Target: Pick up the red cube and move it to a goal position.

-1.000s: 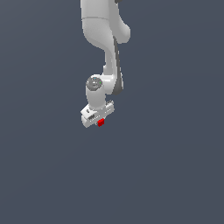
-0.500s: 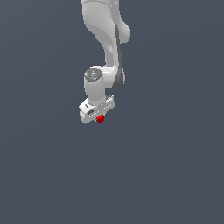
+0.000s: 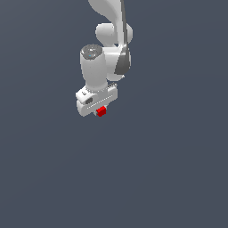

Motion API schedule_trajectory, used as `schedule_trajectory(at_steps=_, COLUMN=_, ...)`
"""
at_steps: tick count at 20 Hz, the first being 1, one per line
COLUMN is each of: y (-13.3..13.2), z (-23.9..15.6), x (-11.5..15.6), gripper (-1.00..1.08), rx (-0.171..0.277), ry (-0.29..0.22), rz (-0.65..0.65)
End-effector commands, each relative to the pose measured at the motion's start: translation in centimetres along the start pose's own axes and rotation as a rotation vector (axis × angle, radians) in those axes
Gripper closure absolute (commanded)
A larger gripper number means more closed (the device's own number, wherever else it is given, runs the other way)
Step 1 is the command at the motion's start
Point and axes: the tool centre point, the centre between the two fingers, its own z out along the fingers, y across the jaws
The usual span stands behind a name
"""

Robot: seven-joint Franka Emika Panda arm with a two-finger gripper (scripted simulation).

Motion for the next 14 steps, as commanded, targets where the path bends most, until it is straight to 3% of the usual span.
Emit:
schedule_trajectory(at_steps=1, y=0.1, z=-2.7, x=0.3, gripper=1.08, rx=0.000, ry=0.000, rz=0.000)
schedule_trajectory(at_steps=14, y=0.7, z=-15.9, x=1.9, gripper=1.08, rx=0.001, ry=0.001, rz=-0.001)
